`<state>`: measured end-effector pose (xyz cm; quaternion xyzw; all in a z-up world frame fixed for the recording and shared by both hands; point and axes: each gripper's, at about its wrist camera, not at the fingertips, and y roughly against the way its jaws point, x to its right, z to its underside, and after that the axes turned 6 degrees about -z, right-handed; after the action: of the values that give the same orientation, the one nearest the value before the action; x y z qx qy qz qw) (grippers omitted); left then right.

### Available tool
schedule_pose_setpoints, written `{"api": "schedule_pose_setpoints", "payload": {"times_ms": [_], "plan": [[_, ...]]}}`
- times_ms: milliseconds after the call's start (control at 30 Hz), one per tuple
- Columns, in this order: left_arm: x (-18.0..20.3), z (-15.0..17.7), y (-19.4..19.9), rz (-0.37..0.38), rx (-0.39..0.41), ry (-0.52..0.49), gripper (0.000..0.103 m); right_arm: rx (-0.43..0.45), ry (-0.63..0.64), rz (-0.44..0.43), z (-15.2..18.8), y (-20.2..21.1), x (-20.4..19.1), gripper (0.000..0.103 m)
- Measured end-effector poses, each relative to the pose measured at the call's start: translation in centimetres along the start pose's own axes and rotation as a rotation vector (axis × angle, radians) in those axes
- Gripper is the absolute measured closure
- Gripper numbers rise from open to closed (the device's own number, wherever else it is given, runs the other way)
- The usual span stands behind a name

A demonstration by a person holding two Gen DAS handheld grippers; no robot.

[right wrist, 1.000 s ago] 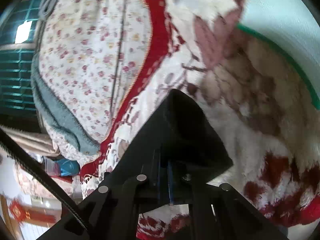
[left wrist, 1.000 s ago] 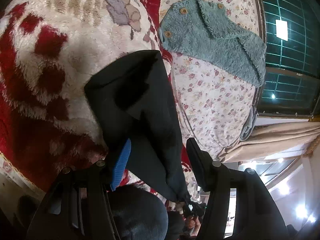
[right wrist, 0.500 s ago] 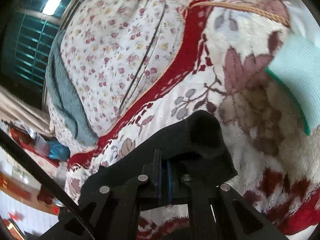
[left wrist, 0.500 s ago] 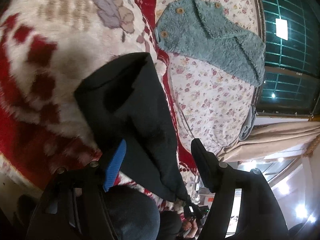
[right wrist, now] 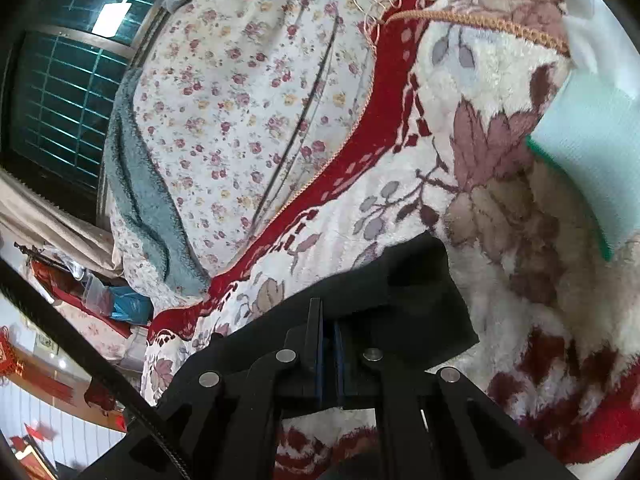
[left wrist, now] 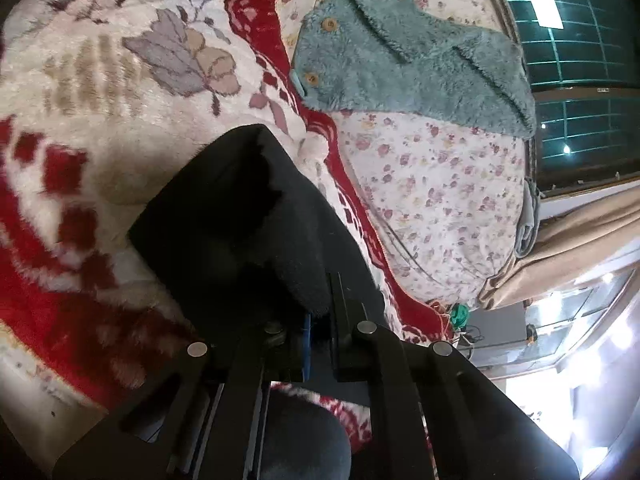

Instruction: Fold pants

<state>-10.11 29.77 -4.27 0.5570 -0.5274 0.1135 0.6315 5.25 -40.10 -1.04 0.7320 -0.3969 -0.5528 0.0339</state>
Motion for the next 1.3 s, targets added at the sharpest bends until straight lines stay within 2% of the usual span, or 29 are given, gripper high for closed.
{"api": "schedule_pose_setpoints", "payload": {"times_ms": [100, 233, 300, 400, 433, 467, 533, 600, 667, 733, 800, 833, 900, 967, 1033, 1067, 1100, 1133, 1167, 1200, 1233, 1300], "plan": [[-2.2, -0.4, 0.7, -0.006, 0.026, 0.040, 0.098, 0.004, -0.005, -0.011, 0.0, 0.9, 0.5, 0.099], [-6.1, -0.9, -2.5, -0.011, -0.060, 0.131, 0.098, -0.074, -0.102, 0.038, 0.5, -0.7, 3.5, 0.099], [-5.5, -0.8, -2.1, -0.019, -0.038, 0.089, 0.098, -0.092, -0.137, 0.034, 0.8, -1.4, 4.5, 0.099], [-4.9, -0.9, -1.7, -0.037, -0.036, 0.052, 0.098, -0.091, -0.112, 0.051, 0.6, -1.2, 3.9, 0.099], [-5.2, -1.0, -1.8, -0.046, -0.050, 0.059, 0.097, -0.096, -0.114, 0.059, 0.6, -1.3, 3.9, 0.099], [-5.5, -1.1, -1.8, -0.053, -0.059, 0.074, 0.092, -0.104, -0.129, 0.068, 0.6, -1.5, 4.2, 0.099], [-6.2, -1.3, -1.4, -0.062, -0.047, 0.112, 0.088, -0.121, -0.194, 0.081, 0.7, -1.7, 5.4, 0.099], [-6.3, -1.5, -0.4, -0.101, -0.001, 0.131, 0.084, -0.121, -0.232, 0.106, 0.7, -1.4, 6.1, 0.098], [-5.8, -1.9, 1.4, -0.179, 0.091, 0.127, 0.081, -0.112, -0.232, 0.142, 0.5, -0.8, 6.1, 0.094], [-4.5, -2.2, 3.8, -0.265, 0.220, 0.096, 0.076, -0.070, -0.176, 0.242, -0.1, 0.4, 5.1, 0.091], [-2.4, -2.0, 5.3, -0.237, 0.294, 0.041, 0.076, -0.022, -0.118, 0.329, -0.8, 1.6, 4.0, 0.091], [-0.4, -1.7, 6.1, -0.202, 0.331, -0.021, 0.076, 0.014, -0.073, 0.381, -1.2, 2.2, 3.1, 0.091], [2.8, -1.0, 6.3, -0.149, 0.358, -0.126, 0.074, 0.047, -0.015, 0.396, -2.1, 2.5, 1.7, 0.088], [6.1, -0.4, 4.9, -0.074, 0.316, -0.248, 0.051, 0.007, 0.032, 0.323, -2.8, 1.3, 0.3, 0.086], [7.5, -0.4, 1.6, -0.034, 0.203, -0.316, 0.050, -0.129, 0.066, 0.205, -3.2, -1.6, -0.5, 0.078], [7.3, -0.5, -0.4, -0.056, 0.138, -0.311, 0.051, -0.261, 0.097, 0.157, -3.2, -4.1, -0.5, 0.077], [6.4, -0.8, -3.3, -0.102, 0.040, -0.278, 0.051, -0.343, 0.116, 0.190, -3.0, -5.9, 0.1, 0.078], [5.5, -0.9, -5.0, -0.130, -0.018, -0.245, 0.051, -0.371, 0.130, 0.267, -3.1, -6.9, 0.9, 0.078], [4.4, -1.0, -6.7, -0.158, -0.077, -0.214, 0.053, -0.373, 0.139, 0.369, -3.4, -7.7, 2.0, 0.078], [3.7, -0.8, -7.9, -0.169, -0.100, -0.200, 0.054, -0.363, 0.104, 0.397, -4.0, -8.1, 3.5, 0.080], [3.3, -0.6, -8.0, -0.159, -0.080, -0.199, 0.054, -0.336, 0.035, 0.325, -4.7, -7.9, 4.6, 0.080], [3.1, -0.6, -7.3, -0.131, -0.055, -0.184, 0.054, -0.242, -0.087, 0.246, -6.1, -6.1, 5.8, 0.078]]}}
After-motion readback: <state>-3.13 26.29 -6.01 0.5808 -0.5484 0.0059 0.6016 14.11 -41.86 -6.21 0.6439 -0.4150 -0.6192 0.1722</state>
